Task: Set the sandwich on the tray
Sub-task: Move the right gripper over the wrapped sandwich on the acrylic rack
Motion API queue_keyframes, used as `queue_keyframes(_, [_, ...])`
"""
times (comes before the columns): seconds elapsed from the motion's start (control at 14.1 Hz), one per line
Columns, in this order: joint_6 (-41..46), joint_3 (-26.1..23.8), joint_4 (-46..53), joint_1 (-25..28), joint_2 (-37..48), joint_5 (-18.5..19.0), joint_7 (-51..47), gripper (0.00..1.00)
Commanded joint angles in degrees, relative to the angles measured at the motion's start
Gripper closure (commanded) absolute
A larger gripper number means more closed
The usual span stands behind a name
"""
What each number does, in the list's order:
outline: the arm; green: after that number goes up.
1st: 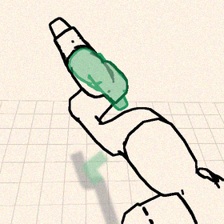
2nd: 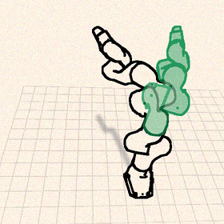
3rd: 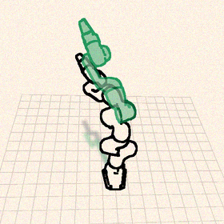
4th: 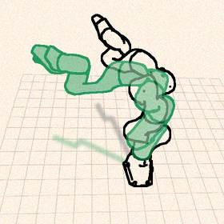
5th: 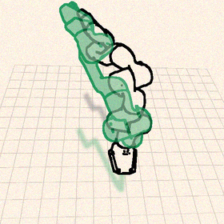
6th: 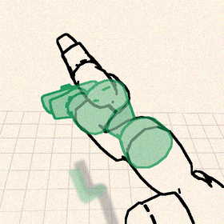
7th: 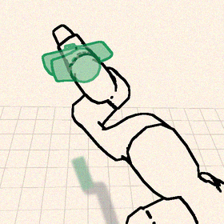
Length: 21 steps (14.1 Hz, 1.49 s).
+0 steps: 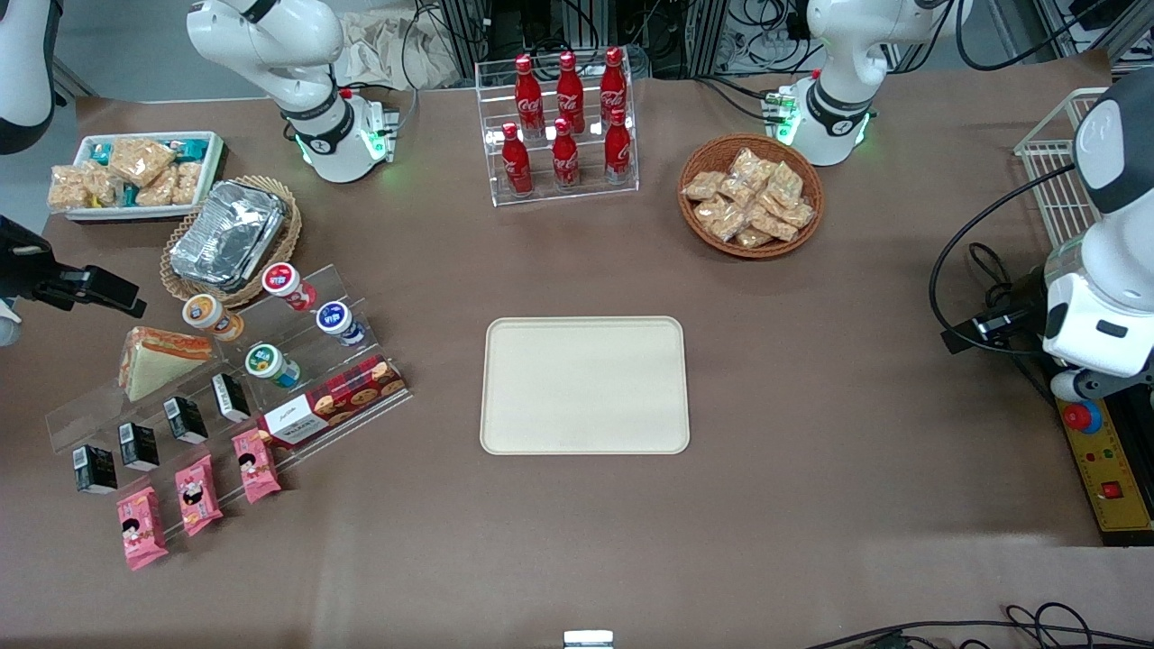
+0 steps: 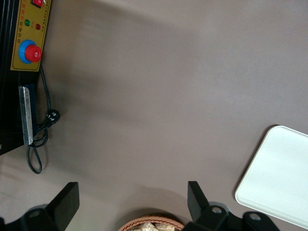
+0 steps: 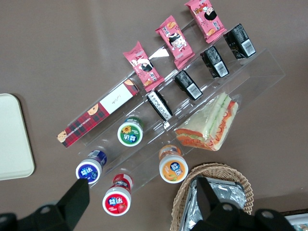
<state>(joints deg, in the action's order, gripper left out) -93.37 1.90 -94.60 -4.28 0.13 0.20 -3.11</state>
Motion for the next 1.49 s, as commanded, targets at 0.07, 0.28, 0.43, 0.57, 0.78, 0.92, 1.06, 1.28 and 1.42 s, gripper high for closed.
queue_keyframes(0.07, [0.1, 0.0, 0.8, -0.5, 0.0, -1.2, 0.2, 0.01])
queue_keyframes(0.28, [0.1, 0.0, 1.3, -0.3, -0.2, -1.2, -0.5, 0.01])
queue_keyframes(0.43, [0.1, 0.0, 1.3, -0.5, -0.2, -0.7, -2.7, 0.01])
queue_keyframes(0.57, [0.1, 0.0, 1.3, -0.6, -0.2, -0.6, -5.2, 0.01])
queue_keyframes(0.78, [0.0, 0.2, 1.3, -0.7, -0.3, -0.4, -13.6, 0.01])
queue_keyframes(0.92, [0.0, 0.2, 1.3, -1.4, -0.4, -0.1, -19.3, 0.01])
queue_keyframes(1.06, [-0.6, 0.2, 1.3, -1.5, -1.2, 1.3, -32.2, 0.01])
queue_keyframes(1.28, [-0.8, 0.3, 1.2, -3.0, -3.5, 2.4, -42.4, 0.01])
queue_keyframes(1.42, [-2.7, 0.3, 0.5, -5.0, -4.4, 1.6, -46.8, 0.01])
